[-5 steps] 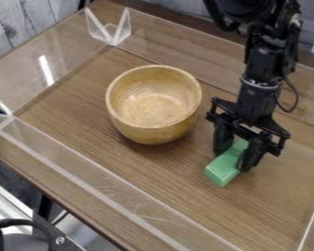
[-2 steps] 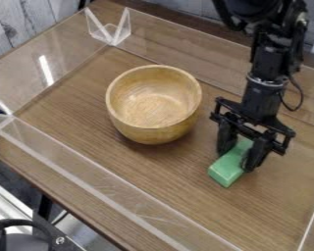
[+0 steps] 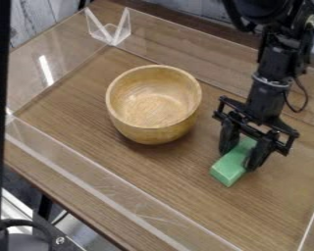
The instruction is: Put the green block in the brown bowl
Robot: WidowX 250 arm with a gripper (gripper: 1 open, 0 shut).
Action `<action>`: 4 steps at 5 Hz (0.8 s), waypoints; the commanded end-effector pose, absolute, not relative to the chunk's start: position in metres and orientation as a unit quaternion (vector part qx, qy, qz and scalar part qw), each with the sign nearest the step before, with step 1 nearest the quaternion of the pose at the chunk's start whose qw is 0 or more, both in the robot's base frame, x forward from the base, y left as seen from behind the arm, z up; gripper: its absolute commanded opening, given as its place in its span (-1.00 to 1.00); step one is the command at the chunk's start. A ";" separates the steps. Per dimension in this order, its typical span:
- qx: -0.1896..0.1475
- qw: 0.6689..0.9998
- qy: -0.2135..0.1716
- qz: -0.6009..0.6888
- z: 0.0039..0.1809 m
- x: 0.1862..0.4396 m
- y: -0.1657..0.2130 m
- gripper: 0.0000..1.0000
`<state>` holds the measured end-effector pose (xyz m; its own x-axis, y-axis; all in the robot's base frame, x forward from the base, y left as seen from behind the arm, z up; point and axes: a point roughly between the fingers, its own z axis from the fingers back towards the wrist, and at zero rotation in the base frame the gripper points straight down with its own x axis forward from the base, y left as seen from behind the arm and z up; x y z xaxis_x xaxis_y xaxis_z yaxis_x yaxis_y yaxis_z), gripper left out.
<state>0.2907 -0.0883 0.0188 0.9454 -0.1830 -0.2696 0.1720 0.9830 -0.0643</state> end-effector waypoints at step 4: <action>-0.031 0.993 0.064 -0.092 0.104 0.300 -0.081 -1.00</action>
